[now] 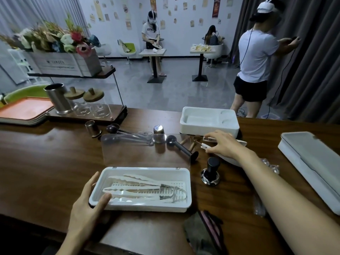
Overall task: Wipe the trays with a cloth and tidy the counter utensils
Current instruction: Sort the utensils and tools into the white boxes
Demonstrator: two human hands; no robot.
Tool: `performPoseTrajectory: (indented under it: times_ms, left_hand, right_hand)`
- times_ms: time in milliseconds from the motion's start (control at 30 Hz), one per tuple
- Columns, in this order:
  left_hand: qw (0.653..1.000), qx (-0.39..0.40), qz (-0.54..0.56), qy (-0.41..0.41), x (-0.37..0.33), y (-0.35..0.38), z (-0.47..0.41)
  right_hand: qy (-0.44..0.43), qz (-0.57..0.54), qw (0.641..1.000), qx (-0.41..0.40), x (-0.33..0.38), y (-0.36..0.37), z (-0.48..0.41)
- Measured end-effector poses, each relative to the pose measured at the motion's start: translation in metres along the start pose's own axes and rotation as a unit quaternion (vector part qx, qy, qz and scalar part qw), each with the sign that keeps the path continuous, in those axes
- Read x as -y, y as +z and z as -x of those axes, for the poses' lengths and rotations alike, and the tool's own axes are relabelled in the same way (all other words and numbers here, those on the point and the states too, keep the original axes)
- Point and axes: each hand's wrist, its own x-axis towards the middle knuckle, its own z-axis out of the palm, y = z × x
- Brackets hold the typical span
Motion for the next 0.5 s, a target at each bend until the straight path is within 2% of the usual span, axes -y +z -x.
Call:
performPoseTrajectory:
  times_ms: [133,333,500]
  left_hand:
    - [1.0,0.003,0.003,0.005,-0.001,0.0,0.0]
    - [0.999,0.027,0.018,0.021,0.003,-0.001,0.0]
    - [0.996,0.041,0.044,0.064,0.011,-0.004,-0.002]
  right_hand:
    - [-0.017,-0.051,0.997,-0.047,0.01,-0.018,0.01]
    - [-0.023,-0.054,0.989,-0.133,0.043,-0.057,0.045]
    - [-0.033,-0.103,0.979,-0.173,0.09,-0.083,0.081]
